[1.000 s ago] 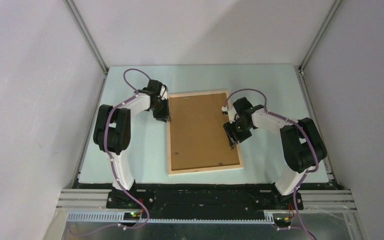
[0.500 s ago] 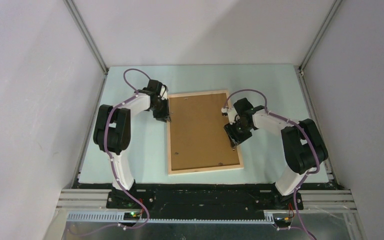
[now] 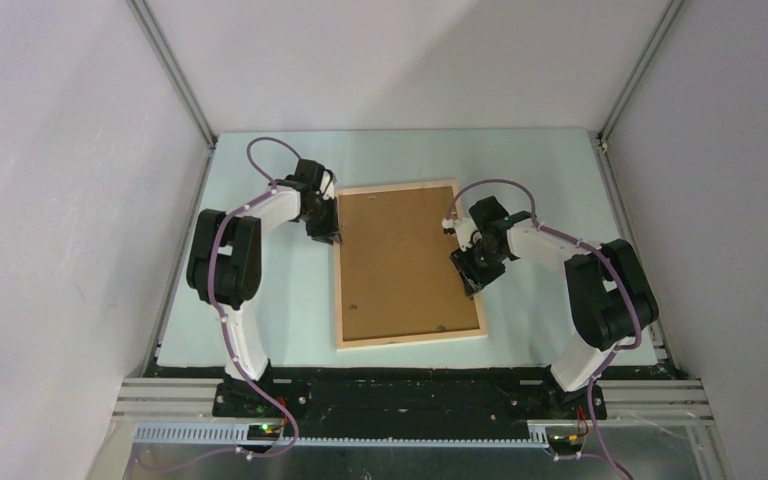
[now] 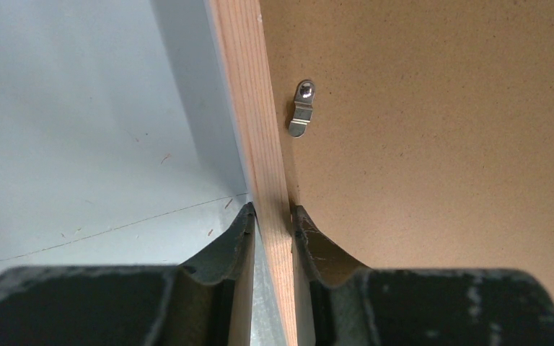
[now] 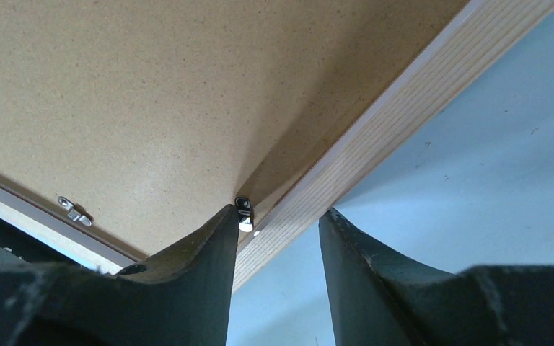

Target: Put the photo into the frame

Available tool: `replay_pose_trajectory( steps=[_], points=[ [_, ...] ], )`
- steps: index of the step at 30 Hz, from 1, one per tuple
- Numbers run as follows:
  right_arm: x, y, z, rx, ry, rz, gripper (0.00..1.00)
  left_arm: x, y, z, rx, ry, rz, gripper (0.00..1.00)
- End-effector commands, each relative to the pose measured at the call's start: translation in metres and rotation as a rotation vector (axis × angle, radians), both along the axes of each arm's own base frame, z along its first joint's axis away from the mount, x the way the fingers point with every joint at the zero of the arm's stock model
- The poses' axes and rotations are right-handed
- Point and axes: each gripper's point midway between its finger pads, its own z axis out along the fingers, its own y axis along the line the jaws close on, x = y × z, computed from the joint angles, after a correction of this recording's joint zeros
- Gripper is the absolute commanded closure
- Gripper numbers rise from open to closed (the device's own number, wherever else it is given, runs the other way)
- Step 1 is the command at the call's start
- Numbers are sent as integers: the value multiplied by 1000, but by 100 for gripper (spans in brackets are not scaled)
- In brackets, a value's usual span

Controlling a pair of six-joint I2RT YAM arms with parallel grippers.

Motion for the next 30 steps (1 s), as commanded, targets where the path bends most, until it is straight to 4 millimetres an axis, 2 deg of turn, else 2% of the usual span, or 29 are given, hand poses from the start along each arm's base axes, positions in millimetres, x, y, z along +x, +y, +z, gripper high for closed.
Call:
replay_pose_trajectory(
  steps=[1,16,18,23,30],
  points=[
    [-6,-8,7,-9,-7,42,52,11,-1,14,-7,-48,1,100],
    [3,-12,9,-11,-41,64,61,11,0,13,-4,-45,0,100],
    [4,-11,11,0,-39,62,60,11,-1,13,-5,-46,-1,100],
    [6,-11,18,38,-26,34,51,11,0,14,-4,-48,-1,100],
    [24,-10,47,200,5,-116,45,11,0,14,-5,-47,1,100]
  ],
)
